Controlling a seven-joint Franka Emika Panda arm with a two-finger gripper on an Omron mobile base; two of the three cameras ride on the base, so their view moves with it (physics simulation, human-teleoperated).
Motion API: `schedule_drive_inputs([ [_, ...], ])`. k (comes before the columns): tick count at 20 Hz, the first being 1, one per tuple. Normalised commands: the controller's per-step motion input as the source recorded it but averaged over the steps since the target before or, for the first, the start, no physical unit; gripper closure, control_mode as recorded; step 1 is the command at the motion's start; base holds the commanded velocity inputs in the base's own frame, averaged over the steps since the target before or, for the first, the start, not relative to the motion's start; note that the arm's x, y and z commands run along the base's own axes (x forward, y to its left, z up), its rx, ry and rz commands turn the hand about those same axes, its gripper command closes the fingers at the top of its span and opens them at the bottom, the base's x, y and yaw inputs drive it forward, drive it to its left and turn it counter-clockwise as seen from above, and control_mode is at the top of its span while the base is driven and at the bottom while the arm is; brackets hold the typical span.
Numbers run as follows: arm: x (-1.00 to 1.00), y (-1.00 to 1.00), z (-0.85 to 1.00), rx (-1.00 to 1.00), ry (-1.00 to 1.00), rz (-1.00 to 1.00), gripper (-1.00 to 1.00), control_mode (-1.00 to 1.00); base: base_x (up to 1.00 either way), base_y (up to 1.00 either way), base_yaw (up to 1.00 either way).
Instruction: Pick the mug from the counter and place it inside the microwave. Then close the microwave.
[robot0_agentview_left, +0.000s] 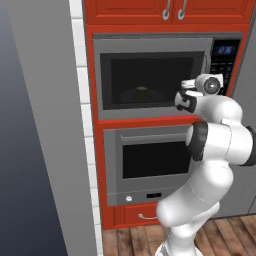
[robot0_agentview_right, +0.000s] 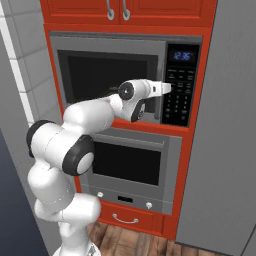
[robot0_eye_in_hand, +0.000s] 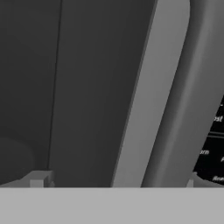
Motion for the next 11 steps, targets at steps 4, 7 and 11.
schedule_drive_inputs([
  [4, 0.22, 0.0, 0.12, 0.02, 0.02, 0.0, -1.0, -1.0, 0.0, 0.0, 0.0],
  [7, 0.0, 0.0, 0.0, 0.0, 0.0, 0.0, -1.0, -1.0, 0.0, 0.0, 0.0],
  [11, 0.0, 0.0, 0.0, 0.0, 0.0, 0.0, -1.0, -1.0, 0.0, 0.0, 0.0],
])
